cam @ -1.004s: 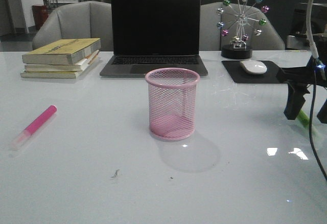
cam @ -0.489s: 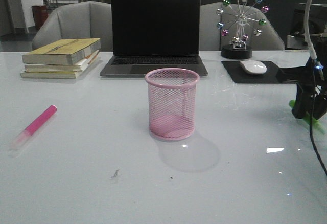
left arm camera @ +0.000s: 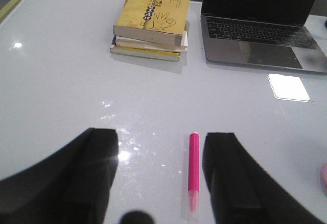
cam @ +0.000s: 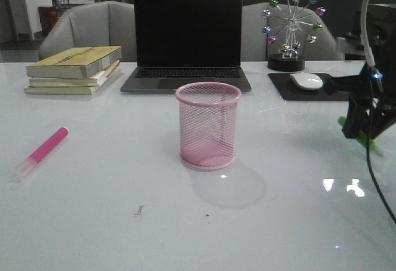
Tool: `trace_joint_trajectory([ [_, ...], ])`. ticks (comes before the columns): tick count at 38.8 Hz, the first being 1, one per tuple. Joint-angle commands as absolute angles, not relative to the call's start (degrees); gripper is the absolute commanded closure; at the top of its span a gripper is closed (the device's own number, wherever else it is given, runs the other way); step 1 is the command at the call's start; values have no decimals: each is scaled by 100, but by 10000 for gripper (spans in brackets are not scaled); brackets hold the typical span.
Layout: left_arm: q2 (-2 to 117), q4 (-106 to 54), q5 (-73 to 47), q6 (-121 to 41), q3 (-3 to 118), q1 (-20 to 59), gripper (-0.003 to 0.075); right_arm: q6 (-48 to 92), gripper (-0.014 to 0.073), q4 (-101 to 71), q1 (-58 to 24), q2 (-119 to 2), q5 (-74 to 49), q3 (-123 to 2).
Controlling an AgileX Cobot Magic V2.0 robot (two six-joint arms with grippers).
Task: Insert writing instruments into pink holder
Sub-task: 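Lift the green marker with the right gripper and insert it into the pink holder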
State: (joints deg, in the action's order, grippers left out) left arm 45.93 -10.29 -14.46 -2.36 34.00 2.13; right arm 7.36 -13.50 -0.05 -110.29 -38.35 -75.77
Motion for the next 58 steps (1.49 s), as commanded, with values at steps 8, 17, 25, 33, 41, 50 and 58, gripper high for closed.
trace_joint_trajectory([
  [8, 4573, -1097, -1019, -190, 3615, 207, 296, 822, 536, -1477, -757, -9279, -2430, -7722],
  [17, 4573, -1097, -1019, -190, 3615, 207, 296, 1227, 536, -1477, -1756, -8695, -1322, -7718],
  [25, 4573, -1097, -1090, -190, 3615, 207, 296, 1246, 536, -1477, -2543, -8690, 32, -7303],
  [33, 4573, -1087, -1155, -190, 3615, 207, 296, 1246, 536, -1477, -2969, -8832, 1316, -6348],
  [41, 4573, -1075, -1155, -190, 3615, 207, 296, 1246, 536, -1472, -3226, -9326, 2205, -5900],
  [50, 4573, -1066, -1155, -190, 3615, 207, 296, 1246, 536, -1472, -3297, -9766, 2255, -5905],
  [58, 4573, -1066, -1155, -190, 3615, 207, 296, 1175, 517, -1527, -3297, -9754, 1964, -5910],
])
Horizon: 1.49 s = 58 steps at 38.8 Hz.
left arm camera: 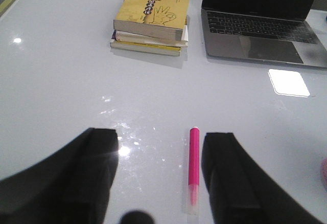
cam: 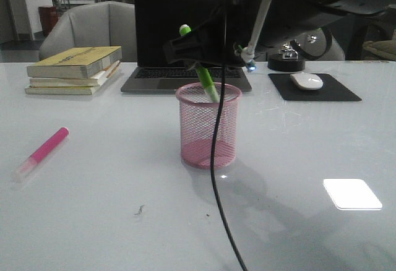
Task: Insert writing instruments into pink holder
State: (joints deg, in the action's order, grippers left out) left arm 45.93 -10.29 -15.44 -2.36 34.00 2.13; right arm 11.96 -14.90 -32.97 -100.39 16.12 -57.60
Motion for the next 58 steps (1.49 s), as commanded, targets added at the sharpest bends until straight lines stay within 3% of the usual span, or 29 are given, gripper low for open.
trace_joint_trajectory([
  [1, 4573, -1066, -1155, -190, 3615, 207, 296, 1175, 501, -1540, -3297, -9754, 1888, -5910],
  [4, 4573, -1066, -1155, -190, 3615, 207, 296, 1175, 393, -1540, -3297, -9754, 1675, -5910],
  [9, 4573, -1066, -1155, -190, 3615, 207, 296, 1175, 122, -1618, -3297, -9731, 1400, -5918],
  [11, 4573, -1066, -1164, -190, 3615, 207, 296, 1175, 99, -1614, -3297, -9692, 1368, -5918],
  [20, 4573, -1053, -1164, -200, 3615, 207, 296, 1226, 128, -1614, -3215, -9070, 1198, -5918],
  [26, 4573, -1053, -1164, -200, 3615, 207, 296, 1269, 128, -1614, -2863, -8429, 408, -5918],
  [45, 4573, -1053, -1106, -200, 3615, 207, 296, 1274, 128, -825, -440, -6463, -2049, -5831],
  [58, 4573, -1051, -1134, -219, 3615, 207, 296, 1269, 128, -813, 658, -5212, -2667, -4421],
])
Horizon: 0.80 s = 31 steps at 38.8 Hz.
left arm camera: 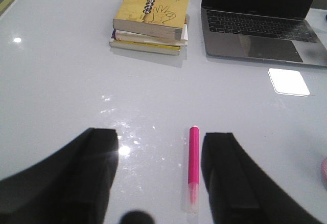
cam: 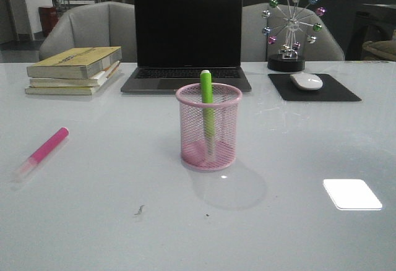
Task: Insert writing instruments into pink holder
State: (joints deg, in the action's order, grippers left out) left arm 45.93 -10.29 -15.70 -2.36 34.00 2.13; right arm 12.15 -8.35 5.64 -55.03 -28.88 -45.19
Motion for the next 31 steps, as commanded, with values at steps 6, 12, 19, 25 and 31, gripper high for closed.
trace_joint_trajectory([
  [6, 4573, -984, -1371, -223, 3615, 207, 295, 1263, 128, -927, 658, -4809, -2670, -3822],
  [12, 4573, -961, -1410, -232, 3735, 207, 295, 1263, 128, -1046, 658, -4660, -2714, -3663],
  [19, 4943, -961, -1478, -232, 4431, 207, 295, 1263, 127, -1046, 658, -4660, -2810, -3663],
  [25, 5612, -961, -2009, -298, 5320, 207, 295, 1263, 127, -1046, 658, -4667, -2896, -3663],
  [31, 6464, -961, -3105, -483, 6371, 207, 295, 1263, 127, -1046, 658, -4667, -2910, -3663],
])
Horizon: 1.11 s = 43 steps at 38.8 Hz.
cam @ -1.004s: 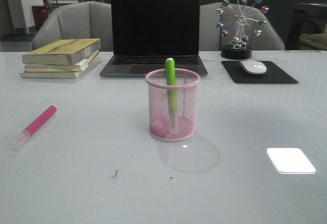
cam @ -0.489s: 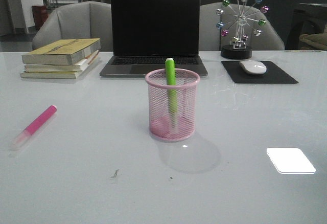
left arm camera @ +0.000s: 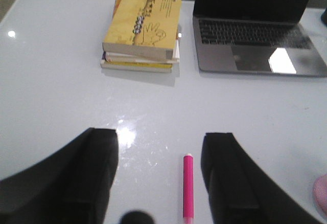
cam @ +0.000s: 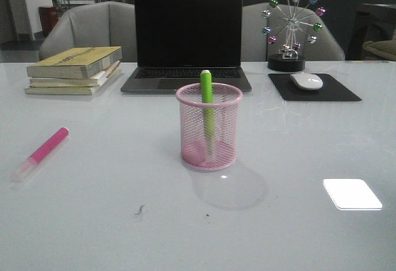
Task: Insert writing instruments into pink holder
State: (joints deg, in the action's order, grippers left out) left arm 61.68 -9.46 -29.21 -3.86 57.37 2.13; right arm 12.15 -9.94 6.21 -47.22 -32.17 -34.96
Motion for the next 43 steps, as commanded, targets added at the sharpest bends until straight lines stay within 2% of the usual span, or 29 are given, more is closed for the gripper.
trace_joint_trajectory([
  [1, 6632, -961, -3245, -528, 6508, 207, 295, 1263, 127, -1046, 658, -4667, -2910, -3663],
  [7, 7504, -961, -3968, -530, 7345, 207, 295, 1263, 127, -1046, 658, -4667, -2917, -3663],
  [16, 8647, -986, -4380, -665, 8045, 307, 295, 1263, 127, -1046, 658, -4667, -2917, -3663],
  [29, 9783, -919, -4444, -852, 8125, 1022, 296, 1263, 127, -1046, 658, -4667, -2917, -3663],
  [43, 10667, -861, -4406, -841, 8125, 1103, 296, 1263, 127, -1046, 658, -4667, -2917, -3663],
])
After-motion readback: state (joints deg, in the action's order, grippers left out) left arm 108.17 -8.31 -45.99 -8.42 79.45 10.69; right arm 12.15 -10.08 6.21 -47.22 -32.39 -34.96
